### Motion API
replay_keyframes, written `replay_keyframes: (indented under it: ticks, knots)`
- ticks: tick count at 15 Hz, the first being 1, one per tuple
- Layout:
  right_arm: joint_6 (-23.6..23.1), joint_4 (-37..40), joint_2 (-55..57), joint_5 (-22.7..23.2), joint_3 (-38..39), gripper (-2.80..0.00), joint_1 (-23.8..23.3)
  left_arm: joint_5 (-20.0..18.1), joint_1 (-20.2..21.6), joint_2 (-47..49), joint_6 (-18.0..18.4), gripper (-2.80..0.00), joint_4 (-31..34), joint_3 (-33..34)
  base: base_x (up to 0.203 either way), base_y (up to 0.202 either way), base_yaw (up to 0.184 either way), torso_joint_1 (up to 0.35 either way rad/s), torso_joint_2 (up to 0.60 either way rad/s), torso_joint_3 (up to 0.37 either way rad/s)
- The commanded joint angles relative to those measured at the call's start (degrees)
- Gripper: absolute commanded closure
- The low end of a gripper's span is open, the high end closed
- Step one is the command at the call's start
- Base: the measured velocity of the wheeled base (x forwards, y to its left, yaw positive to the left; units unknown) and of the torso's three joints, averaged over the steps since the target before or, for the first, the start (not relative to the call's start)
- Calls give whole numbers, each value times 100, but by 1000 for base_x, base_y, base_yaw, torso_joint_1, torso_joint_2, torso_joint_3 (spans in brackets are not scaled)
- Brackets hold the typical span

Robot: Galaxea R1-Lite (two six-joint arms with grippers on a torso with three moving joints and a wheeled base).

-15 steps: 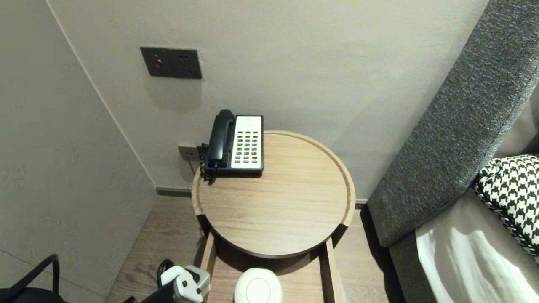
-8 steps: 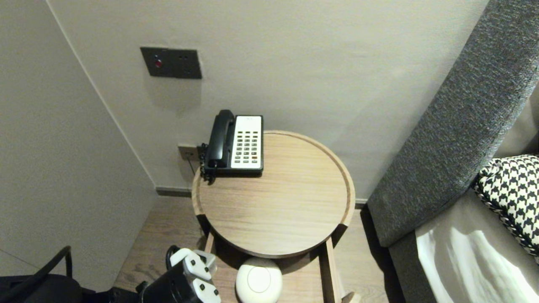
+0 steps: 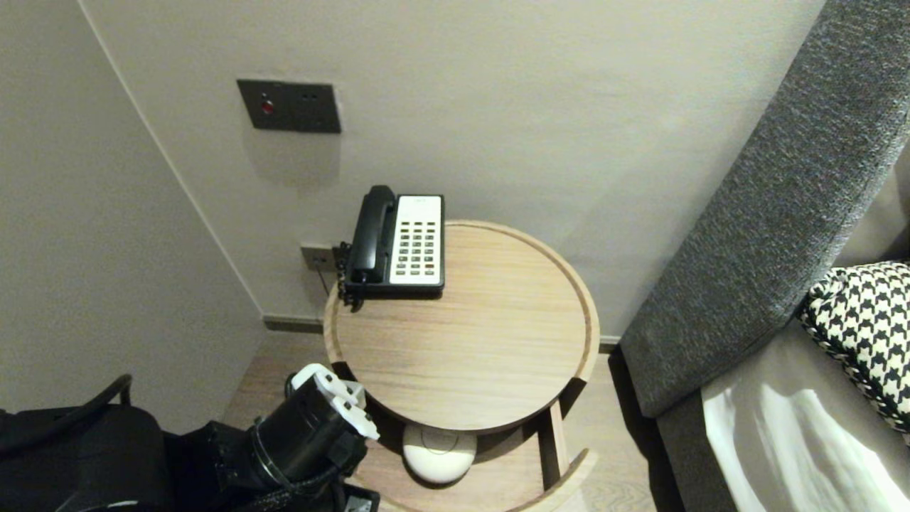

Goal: Close the nightstand drawer

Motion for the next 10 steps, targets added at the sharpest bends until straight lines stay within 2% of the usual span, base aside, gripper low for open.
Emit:
replay_keyframes:
  ticks: [1, 4, 10]
  knots:
    - [2, -5, 4, 0, 229, 0, 0, 12, 238, 184, 23, 0, -128, -122, 0, 0, 0, 0, 0, 0]
    - [2, -5, 4, 0, 229, 0, 0, 20, 447, 374, 124, 0, -578, -183, 0, 0, 0, 0, 0, 0]
    - [2, -5, 4, 0, 229, 0, 0, 38, 683, 477, 100, 0, -708, -579, 0, 0, 0, 0, 0, 0]
